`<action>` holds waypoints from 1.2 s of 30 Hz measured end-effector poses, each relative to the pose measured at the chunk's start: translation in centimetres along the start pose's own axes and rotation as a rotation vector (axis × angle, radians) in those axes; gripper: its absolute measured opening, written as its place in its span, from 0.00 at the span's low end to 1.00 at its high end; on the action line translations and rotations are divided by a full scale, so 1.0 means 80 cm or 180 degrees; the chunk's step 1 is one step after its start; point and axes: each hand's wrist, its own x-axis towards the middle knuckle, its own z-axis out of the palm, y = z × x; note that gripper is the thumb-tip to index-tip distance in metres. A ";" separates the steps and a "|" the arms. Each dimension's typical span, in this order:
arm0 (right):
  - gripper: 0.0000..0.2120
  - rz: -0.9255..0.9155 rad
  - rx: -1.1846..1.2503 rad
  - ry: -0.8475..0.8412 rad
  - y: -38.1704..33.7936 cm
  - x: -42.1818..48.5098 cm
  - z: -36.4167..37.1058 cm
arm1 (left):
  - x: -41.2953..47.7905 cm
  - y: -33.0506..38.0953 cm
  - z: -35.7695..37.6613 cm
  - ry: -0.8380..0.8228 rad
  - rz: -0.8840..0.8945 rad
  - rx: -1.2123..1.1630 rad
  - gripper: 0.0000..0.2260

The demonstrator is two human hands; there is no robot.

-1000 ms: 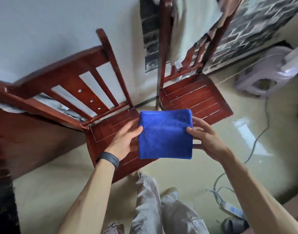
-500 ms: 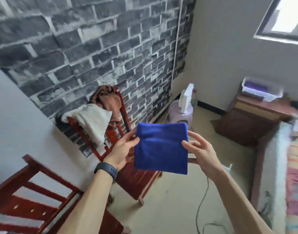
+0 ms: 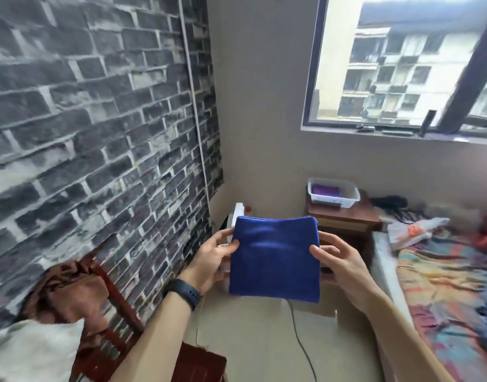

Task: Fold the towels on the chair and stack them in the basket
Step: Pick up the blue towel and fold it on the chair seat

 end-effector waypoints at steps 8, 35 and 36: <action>0.15 -0.0139 0.0128 0.0533 -0.020 0.110 -0.027 | 0.159 0.067 0.020 -0.0536 -0.0135 0.0016 0.13; 0.12 0.0487 0.0384 0.1015 0.018 0.548 -0.319 | 0.686 0.084 0.258 -0.0844 -0.0645 0.0487 0.11; 0.12 0.0559 0.0379 0.1005 0.024 0.563 -0.329 | 0.704 0.079 0.264 -0.0812 -0.0697 0.0489 0.11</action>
